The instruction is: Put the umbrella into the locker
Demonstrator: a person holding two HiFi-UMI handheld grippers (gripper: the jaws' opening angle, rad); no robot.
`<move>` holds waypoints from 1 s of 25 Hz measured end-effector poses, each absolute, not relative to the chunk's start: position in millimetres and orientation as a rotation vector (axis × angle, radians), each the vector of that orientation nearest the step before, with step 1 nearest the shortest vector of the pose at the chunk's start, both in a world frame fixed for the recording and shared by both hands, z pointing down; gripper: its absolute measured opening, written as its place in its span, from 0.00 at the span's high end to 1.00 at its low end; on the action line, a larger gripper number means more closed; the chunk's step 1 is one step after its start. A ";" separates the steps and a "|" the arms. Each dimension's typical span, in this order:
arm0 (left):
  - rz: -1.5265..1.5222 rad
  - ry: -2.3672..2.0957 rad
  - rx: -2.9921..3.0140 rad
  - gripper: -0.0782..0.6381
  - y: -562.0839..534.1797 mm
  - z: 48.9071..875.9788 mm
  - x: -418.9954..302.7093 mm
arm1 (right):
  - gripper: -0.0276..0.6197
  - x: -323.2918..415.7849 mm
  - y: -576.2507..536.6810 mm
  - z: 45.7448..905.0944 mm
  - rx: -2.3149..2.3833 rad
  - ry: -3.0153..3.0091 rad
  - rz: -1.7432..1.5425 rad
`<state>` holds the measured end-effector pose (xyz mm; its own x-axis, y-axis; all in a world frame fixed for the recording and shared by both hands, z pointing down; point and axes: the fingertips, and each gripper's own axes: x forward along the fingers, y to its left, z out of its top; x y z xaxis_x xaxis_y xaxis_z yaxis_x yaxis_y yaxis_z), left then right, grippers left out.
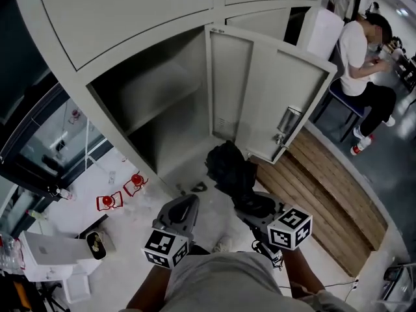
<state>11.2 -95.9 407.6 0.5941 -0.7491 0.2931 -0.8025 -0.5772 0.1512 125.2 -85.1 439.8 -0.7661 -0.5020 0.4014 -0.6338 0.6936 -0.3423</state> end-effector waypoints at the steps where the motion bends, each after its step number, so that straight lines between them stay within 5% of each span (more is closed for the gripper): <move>1: 0.289 -1.274 2.553 0.86 -97.8 408.6 10.8 | 0.58 124.9 -87.6 440.5 0.897 -2.625 0.686; 25: 0.313 -1.236 2.567 0.86 -131.5 406.0 -41.4 | 0.58 82.8 -137.5 435.1 0.882 -2.525 0.631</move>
